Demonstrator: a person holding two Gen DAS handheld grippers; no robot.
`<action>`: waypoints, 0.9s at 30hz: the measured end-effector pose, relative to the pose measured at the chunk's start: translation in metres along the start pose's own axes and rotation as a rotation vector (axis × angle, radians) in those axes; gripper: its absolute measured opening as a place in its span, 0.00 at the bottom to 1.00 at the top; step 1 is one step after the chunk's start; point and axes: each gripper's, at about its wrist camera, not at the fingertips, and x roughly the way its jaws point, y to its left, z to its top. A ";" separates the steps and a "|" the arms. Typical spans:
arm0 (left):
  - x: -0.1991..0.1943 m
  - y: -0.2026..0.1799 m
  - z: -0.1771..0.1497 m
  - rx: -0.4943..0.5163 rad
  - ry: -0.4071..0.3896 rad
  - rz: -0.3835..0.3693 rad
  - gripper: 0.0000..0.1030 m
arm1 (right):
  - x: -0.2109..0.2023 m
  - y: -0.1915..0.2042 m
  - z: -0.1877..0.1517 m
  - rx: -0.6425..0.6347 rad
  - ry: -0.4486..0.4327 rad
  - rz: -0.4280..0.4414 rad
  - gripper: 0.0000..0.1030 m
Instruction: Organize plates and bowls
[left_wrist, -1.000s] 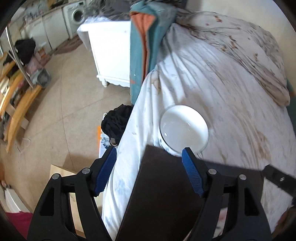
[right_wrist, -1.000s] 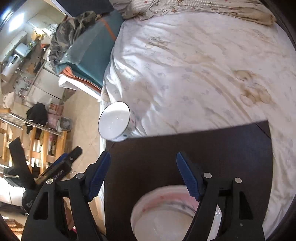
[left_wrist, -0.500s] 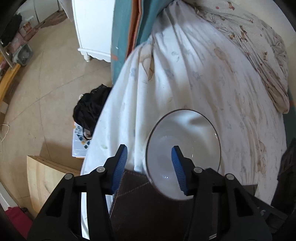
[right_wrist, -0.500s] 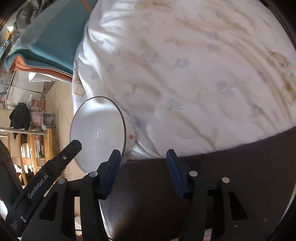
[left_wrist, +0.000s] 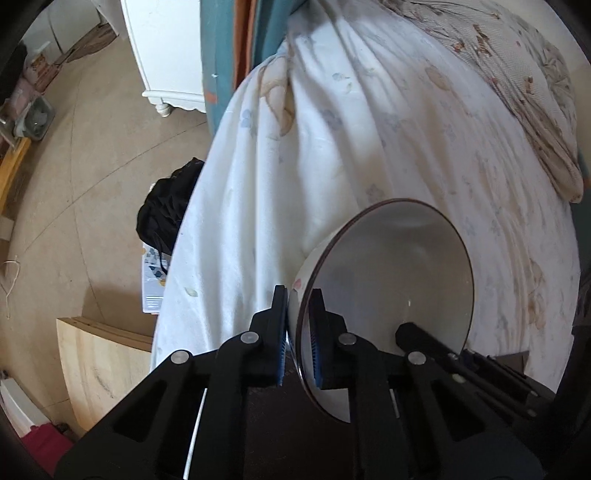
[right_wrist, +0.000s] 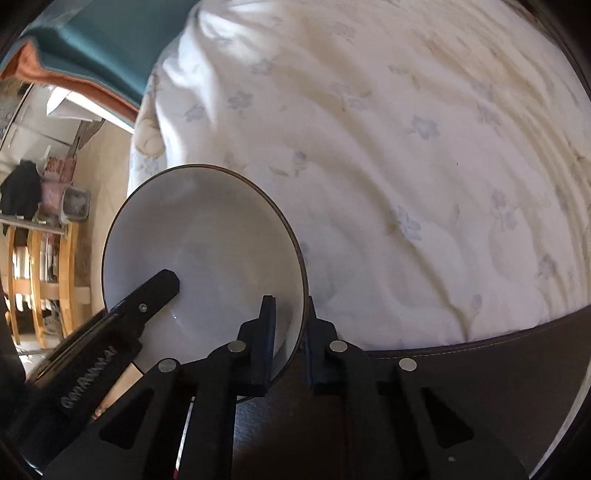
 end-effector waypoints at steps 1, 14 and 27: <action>-0.003 -0.002 -0.001 0.007 -0.005 -0.004 0.08 | -0.004 -0.002 -0.001 0.004 -0.010 0.006 0.14; -0.072 -0.062 -0.032 0.182 -0.120 -0.055 0.08 | -0.080 -0.026 -0.031 0.023 -0.099 0.013 0.14; -0.170 -0.140 -0.136 0.436 -0.286 -0.075 0.08 | -0.188 -0.085 -0.132 0.054 -0.265 0.061 0.14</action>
